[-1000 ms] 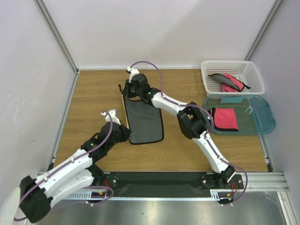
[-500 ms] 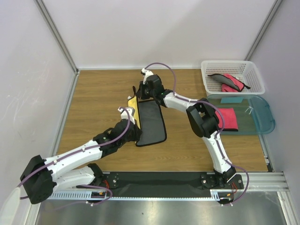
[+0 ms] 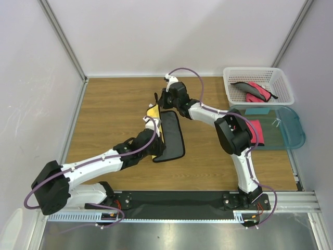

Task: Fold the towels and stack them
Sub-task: Fold the towel

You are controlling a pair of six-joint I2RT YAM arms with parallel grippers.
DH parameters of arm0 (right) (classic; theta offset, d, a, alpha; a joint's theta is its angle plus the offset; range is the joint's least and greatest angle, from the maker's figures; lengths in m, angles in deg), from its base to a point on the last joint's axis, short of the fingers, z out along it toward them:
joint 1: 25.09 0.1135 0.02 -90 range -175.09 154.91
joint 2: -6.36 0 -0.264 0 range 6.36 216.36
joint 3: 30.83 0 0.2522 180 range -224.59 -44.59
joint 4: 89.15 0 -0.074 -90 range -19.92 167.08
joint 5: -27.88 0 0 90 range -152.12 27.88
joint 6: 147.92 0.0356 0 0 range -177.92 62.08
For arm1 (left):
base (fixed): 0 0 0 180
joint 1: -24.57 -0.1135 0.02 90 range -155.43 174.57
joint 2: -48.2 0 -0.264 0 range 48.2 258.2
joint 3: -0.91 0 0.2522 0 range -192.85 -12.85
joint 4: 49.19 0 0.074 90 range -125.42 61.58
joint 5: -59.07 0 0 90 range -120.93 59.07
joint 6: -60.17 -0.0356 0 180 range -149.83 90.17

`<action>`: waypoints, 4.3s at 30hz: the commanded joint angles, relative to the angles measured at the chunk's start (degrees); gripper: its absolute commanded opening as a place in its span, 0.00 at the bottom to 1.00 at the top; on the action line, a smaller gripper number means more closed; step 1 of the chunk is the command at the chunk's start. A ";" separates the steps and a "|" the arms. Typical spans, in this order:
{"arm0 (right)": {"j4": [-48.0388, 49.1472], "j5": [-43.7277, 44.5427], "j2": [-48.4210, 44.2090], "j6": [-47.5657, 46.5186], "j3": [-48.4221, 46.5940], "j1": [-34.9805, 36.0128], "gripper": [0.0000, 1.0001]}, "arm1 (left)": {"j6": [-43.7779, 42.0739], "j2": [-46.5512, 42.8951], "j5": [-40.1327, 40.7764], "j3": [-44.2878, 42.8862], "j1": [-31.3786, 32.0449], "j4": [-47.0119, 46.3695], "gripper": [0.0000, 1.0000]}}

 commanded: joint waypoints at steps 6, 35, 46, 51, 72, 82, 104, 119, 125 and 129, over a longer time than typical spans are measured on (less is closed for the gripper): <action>1.11 3.80 -5.52 -1.24 4.54 -2.50 0.00 | -0.85 3.83 -3.31 -3.90 2.10 -2.43 0.00; 2.34 3.54 -6.40 -3.17 10.87 -4.17 0.00 | -1.29 14.38 -4.89 -9.61 4.21 -2.87 0.00; -1.26 5.82 -3.77 -4.14 9.82 -4.43 0.01 | -2.00 18.52 -6.91 -11.19 4.30 -3.57 0.00; -4.25 5.47 -2.62 -4.32 8.50 -4.61 0.09 | -2.08 18.69 -6.74 -11.28 4.21 -3.40 0.00; -10.05 4.16 -7.19 -4.67 10.25 -5.84 0.38 | -4.45 19.57 -5.68 -13.57 4.21 -0.76 0.00; -2.07 -5.59 -18.26 3.05 26.94 -8.91 0.37 | -5.78 18.96 -4.89 -13.40 4.13 0.64 0.01; -0.39 -7.98 -31.53 7.81 49.10 -1.10 0.25 | -7.09 10.79 -4.89 -5.66 0.44 1.43 0.00; -3.20 -4.90 -29.25 10.80 48.23 3.48 0.19 | -11.05 6.04 -9.28 -4.61 -0.88 2.32 0.00; -3.38 -4.38 -27.93 11.33 48.05 3.83 0.17 | -10.43 4.81 -11.40 -3.55 -0.53 1.09 0.00; -3.11 -4.20 -27.32 11.68 48.05 3.92 0.16 | -9.21 4.98 -14.21 -2.85 -0.01 -1.37 0.00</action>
